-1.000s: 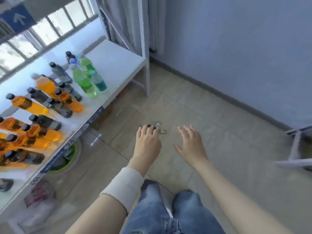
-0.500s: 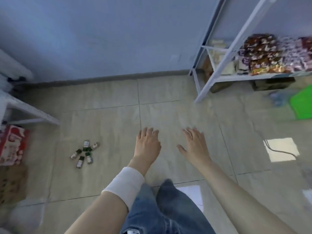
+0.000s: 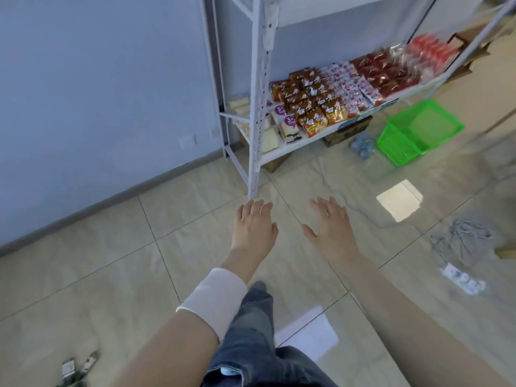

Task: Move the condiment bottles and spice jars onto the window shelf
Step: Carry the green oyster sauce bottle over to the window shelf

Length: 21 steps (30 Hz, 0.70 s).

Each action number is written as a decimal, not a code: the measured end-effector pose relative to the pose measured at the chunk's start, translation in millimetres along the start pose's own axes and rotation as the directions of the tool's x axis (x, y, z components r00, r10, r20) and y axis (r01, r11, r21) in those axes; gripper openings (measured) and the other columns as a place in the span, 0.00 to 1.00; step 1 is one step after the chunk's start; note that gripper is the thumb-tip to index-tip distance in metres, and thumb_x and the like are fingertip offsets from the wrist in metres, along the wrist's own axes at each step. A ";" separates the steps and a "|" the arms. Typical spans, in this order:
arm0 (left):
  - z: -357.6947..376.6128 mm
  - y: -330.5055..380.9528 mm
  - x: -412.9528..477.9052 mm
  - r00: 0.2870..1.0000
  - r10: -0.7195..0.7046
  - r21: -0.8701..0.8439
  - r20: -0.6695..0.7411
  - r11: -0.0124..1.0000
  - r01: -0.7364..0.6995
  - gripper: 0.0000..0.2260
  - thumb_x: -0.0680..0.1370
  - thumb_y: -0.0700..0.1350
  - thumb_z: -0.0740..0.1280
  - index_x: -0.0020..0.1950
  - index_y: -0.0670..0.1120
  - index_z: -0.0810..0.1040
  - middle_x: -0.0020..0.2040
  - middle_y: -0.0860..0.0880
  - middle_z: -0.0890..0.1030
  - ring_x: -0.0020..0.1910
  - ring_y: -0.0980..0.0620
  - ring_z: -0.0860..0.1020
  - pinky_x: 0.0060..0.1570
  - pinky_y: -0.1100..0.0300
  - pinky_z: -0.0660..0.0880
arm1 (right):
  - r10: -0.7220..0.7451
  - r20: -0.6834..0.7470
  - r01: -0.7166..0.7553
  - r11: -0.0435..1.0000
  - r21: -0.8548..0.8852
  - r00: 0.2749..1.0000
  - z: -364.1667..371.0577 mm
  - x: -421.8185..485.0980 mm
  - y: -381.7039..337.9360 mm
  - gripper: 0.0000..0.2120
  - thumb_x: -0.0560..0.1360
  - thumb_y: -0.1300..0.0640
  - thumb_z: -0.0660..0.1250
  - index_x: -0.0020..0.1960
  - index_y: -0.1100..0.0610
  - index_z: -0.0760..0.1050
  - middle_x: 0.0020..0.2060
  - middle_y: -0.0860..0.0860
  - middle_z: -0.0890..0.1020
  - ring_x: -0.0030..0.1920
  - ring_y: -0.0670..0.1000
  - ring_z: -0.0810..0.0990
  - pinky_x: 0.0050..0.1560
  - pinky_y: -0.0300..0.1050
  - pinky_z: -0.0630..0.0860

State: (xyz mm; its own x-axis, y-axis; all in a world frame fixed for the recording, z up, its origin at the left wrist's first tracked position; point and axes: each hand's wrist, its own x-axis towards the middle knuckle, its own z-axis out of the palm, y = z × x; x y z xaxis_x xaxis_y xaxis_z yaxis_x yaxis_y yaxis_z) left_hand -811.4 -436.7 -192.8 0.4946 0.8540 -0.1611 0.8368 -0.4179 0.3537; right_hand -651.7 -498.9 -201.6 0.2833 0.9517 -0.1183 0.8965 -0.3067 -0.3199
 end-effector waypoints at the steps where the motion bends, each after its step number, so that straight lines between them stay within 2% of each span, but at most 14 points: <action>1: -6.0 8.8 17.2 1.000 0.016 -0.011 -0.005 1.000 -0.016 0.22 0.79 0.48 0.58 0.73 0.46 0.61 0.72 0.47 0.64 0.72 0.47 0.60 0.71 0.54 0.52 | 0.012 -0.017 -0.012 1.000 0.011 1.000 -9.5 13.1 6.5 0.28 0.77 0.51 0.63 0.73 0.57 0.60 0.72 0.56 0.62 0.75 0.57 0.53 0.73 0.55 0.46; 7: -36.7 59.6 122.5 0.990 0.115 0.001 -0.087 0.993 -0.115 0.21 0.79 0.48 0.59 0.71 0.46 0.64 0.70 0.47 0.67 0.71 0.46 0.62 0.71 0.54 0.55 | 0.096 -0.132 -0.088 0.994 0.060 0.987 -69.1 97.7 47.8 0.27 0.77 0.51 0.62 0.73 0.56 0.60 0.73 0.54 0.63 0.75 0.57 0.53 0.74 0.53 0.46; 12: -43.2 118.9 203.1 0.981 0.161 0.059 -0.110 0.986 -0.155 0.21 0.79 0.48 0.59 0.71 0.45 0.63 0.72 0.46 0.65 0.72 0.46 0.60 0.72 0.52 0.54 | 0.110 -0.224 -0.088 0.990 0.107 0.968 -114.4 162.3 108.4 0.27 0.75 0.53 0.65 0.71 0.59 0.63 0.70 0.57 0.67 0.74 0.60 0.57 0.73 0.58 0.53; 15: -42.7 163.3 251.0 0.973 0.156 0.066 -0.171 0.987 -0.147 0.22 0.78 0.48 0.60 0.72 0.46 0.63 0.71 0.46 0.66 0.71 0.46 0.61 0.71 0.53 0.55 | 0.065 -0.274 -0.034 0.992 0.118 0.960 -142.1 202.3 154.9 0.27 0.74 0.53 0.66 0.70 0.61 0.65 0.67 0.60 0.70 0.71 0.63 0.62 0.70 0.60 0.58; 18: -42.3 214.6 292.5 0.969 0.144 0.041 -0.203 0.990 -0.138 0.22 0.79 0.48 0.59 0.72 0.47 0.62 0.72 0.46 0.65 0.72 0.46 0.59 0.72 0.53 0.53 | 0.022 -0.302 0.027 0.987 0.157 0.953 -173.6 234.5 202.6 0.28 0.72 0.46 0.59 0.65 0.63 0.70 0.61 0.62 0.75 0.65 0.67 0.69 0.63 0.66 0.67; 21: -49.3 261.4 328.2 0.957 0.114 0.011 -0.265 0.993 -0.115 0.22 0.79 0.49 0.59 0.73 0.47 0.62 0.73 0.48 0.65 0.73 0.47 0.60 0.72 0.54 0.52 | 0.018 -0.334 0.052 0.979 0.200 0.943 -210.1 264.0 246.9 0.31 0.70 0.43 0.56 0.64 0.63 0.71 0.61 0.63 0.75 0.64 0.67 0.71 0.61 0.67 0.68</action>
State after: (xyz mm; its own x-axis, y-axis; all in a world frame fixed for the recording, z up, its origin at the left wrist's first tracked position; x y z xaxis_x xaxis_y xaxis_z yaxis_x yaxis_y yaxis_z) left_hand -441.8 -250.3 -107.9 0.5066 0.8523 0.1305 0.7769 -0.5168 0.3596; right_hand -284.0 -320.2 -114.2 0.3971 0.8965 0.1962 0.8238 -0.2540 -0.5068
